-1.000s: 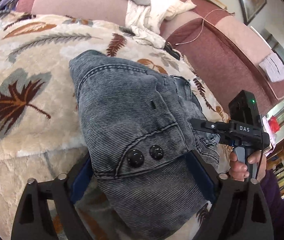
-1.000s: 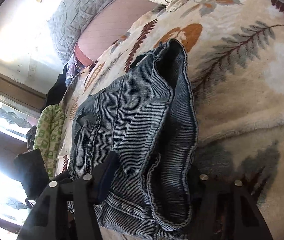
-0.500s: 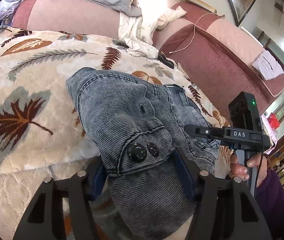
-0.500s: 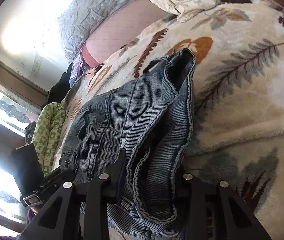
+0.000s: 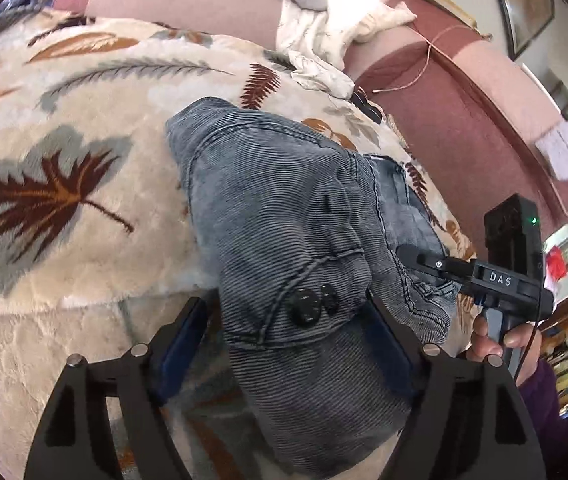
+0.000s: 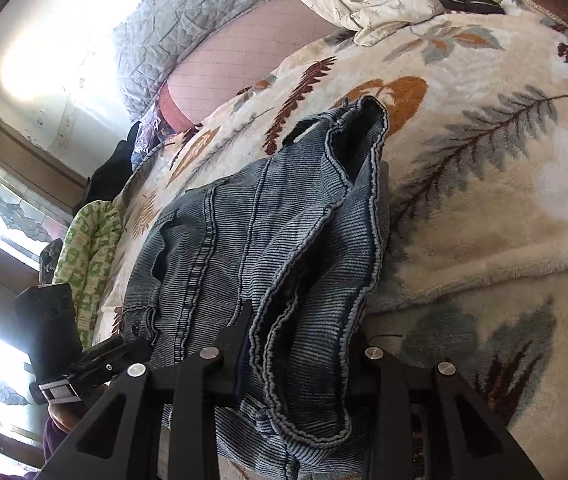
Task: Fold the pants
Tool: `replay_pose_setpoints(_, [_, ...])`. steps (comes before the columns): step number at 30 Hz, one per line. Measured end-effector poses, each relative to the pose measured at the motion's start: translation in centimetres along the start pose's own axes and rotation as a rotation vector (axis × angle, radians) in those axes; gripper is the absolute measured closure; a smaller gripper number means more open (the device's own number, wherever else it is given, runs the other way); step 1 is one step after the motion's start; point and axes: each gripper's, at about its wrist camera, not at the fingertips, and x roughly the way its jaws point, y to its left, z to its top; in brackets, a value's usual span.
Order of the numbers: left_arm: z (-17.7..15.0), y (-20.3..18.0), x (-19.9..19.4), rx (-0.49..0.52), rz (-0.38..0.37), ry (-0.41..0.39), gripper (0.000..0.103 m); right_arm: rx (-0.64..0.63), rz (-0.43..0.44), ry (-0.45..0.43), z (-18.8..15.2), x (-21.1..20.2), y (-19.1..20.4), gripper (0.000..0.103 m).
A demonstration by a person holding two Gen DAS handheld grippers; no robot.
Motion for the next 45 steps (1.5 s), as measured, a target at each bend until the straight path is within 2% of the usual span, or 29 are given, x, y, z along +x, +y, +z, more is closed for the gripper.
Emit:
replay_pose_setpoints(3, [-0.2,-0.1,0.2,0.004,-0.006,0.003,0.022,0.031,0.014,0.014,0.0,0.2,-0.5,0.061])
replay_pose_setpoints(4, [-0.3,-0.1,0.3,-0.001,-0.015,0.010,0.022,0.042,0.014,0.019,0.0,0.3,-0.7,0.056])
replay_pose_setpoints(8, [-0.4,0.5,0.9,-0.049,-0.069,0.038,0.022,0.086,0.027,0.042,0.0,0.6,-1.6,0.051])
replay_pose_setpoints(10, [-0.4,0.6,0.9,-0.062,-0.098,0.047,0.023,0.094,0.053,0.054,-0.1,0.9,-1.5,0.042])
replay_pose_setpoints(12, [-0.6,0.6,1.0,-0.071,-0.124,0.048,0.027,0.081,0.059,0.050,-0.1,1.1,-1.2,0.042])
replay_pose_setpoints(13, [-0.7,0.4,1.1,-0.065,-0.139,0.047,0.038,0.061,0.054,0.049,-0.2,1.1,-1.0,0.045])
replay_pose_setpoints(14, [-0.8,0.3,1.1,-0.054,-0.141,0.042,0.041,0.044,0.047,0.042,-0.2,1.1,-0.7,0.049])
replay_pose_setpoints(15, [-0.8,0.1,0.9,-0.038,-0.137,0.029,0.043,0.029,0.048,0.037,-0.3,1.0,-0.5,0.057])
replay_pose_setpoints(16, [-0.8,-0.1,0.9,-0.028,-0.139,0.022,0.049,0.016,0.044,0.028,-0.3,0.9,-0.2,0.062])
replay_pose_setpoints(20, [-0.6,-0.4,0.1,0.003,-0.141,-0.019,0.061,-0.023,0.031,-0.007,-0.4,0.3,0.6,0.068])
replay_pose_setpoints(22, [-0.5,-0.6,0.0,0.023,-0.132,-0.032,0.064,-0.044,0.026,-0.029,-0.4,-0.2,1.0,0.070])
replay_pose_setpoints(26, [-0.2,-0.7,-0.7,0.048,-0.125,-0.061,0.067,-0.080,0.025,-0.069,-0.4,-1.1,2.0,0.071])
replay_pose_setpoints(33, [1.3,-0.7,-3.8,0.078,-0.099,-0.161,0.067,-0.157,0.051,-0.157,-0.1,-2.3,5.0,0.072])
replay_pose_setpoints(38, [2.5,-0.6,-6.9,0.114,-0.051,-0.260,0.067,-0.222,0.083,-0.224,0.6,-2.3,8.3,0.072])
replay_pose_setpoints(42, [3.3,-0.3,-9.3,0.146,0.016,-0.353,0.067,-0.255,0.121,-0.276,1.6,-1.7,10.8,0.072])
replay_pose_setpoints(45, [3.7,0.1,-9.8,0.144,0.062,-0.387,0.067,-0.267,0.155,-0.291,2.5,-0.6,12.1,0.072])
